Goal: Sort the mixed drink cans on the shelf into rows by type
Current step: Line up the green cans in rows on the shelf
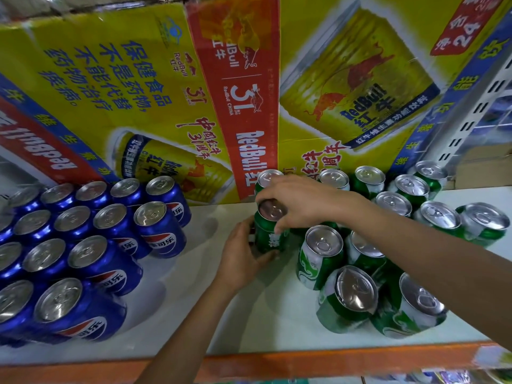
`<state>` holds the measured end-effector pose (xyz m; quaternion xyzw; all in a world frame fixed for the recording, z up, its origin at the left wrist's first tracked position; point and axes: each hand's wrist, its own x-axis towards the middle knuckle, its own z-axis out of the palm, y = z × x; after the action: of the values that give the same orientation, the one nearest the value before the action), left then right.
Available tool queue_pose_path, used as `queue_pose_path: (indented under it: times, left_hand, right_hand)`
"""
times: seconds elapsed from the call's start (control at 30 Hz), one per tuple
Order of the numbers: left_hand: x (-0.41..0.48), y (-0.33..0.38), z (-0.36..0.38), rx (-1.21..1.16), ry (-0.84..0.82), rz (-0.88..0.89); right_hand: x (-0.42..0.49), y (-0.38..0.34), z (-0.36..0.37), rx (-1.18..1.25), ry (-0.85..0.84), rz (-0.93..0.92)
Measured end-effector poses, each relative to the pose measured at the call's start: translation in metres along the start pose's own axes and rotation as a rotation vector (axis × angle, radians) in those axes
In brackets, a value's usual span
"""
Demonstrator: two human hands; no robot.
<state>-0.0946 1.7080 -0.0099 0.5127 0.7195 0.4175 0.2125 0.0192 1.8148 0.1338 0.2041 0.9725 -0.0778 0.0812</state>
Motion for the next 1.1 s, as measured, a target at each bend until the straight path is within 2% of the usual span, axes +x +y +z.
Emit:
queue_pose_path:
  times: [0.07,0.27,0.4,0.6,1.1]
  left_hand:
    - [0.005,-0.001,-0.001,0.038,0.047,-0.032]
    - [0.01,0.002,0.005,0.001,0.031,-0.093]
    - [0.008,0.004,0.006,-0.049,0.013,-0.069]
    - [0.006,0.006,0.006,0.004,0.02,-0.009]
    - [0.007,0.002,0.003,-0.03,-0.043,-0.013]
  right_hand:
    - [0.005,0.002,-0.001,0.029,0.008,0.01]
    - [0.007,0.002,0.0,0.021,-0.001,0.02]
    - [0.006,0.003,0.003,-0.011,0.021,0.042]
    - [0.0,0.001,0.007,-0.042,0.058,0.061]
    - [-0.006,0.007,0.009,0.004,0.087,0.117]
